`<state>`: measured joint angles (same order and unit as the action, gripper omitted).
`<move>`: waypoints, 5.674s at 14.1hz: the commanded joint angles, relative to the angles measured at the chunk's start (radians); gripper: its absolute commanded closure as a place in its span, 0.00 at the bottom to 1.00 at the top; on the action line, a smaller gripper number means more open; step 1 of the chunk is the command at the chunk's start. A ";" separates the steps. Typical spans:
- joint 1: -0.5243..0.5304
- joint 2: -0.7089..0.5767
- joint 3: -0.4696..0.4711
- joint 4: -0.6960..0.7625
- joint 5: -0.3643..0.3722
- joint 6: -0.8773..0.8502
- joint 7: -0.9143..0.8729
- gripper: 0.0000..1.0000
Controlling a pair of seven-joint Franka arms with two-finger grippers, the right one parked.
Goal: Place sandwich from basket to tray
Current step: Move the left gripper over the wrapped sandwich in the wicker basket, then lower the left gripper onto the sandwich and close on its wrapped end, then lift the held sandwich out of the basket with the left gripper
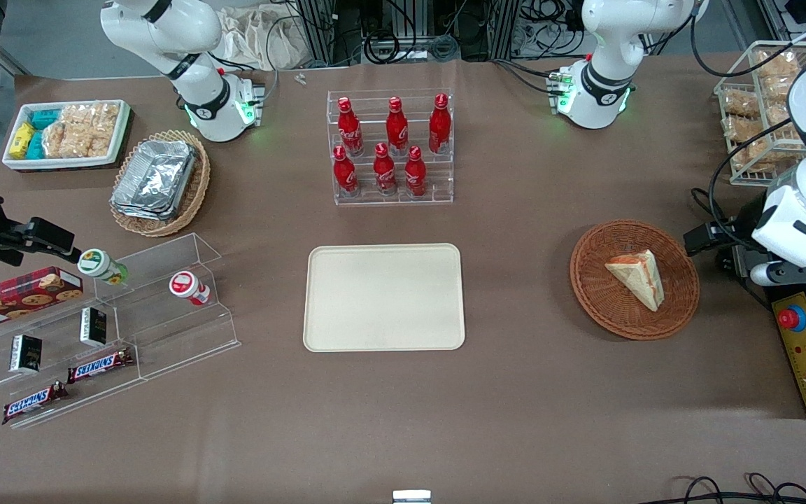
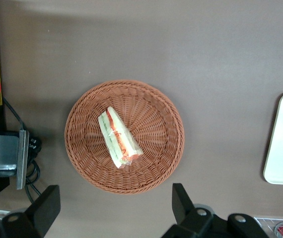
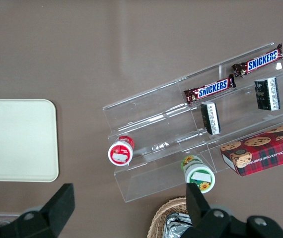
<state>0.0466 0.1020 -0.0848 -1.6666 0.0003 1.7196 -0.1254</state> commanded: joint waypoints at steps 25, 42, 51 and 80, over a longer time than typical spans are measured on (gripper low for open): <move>0.001 -0.096 0.023 -0.406 0.017 0.307 -0.668 0.00; 0.002 0.105 0.023 -0.510 0.079 0.603 -0.919 0.00; 0.013 0.166 0.023 -0.532 0.079 0.670 -0.916 0.09; 0.009 0.166 0.016 -0.131 0.018 0.235 -0.833 1.00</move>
<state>0.0544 0.2678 -0.0692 -1.8205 0.0357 1.9833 -0.9819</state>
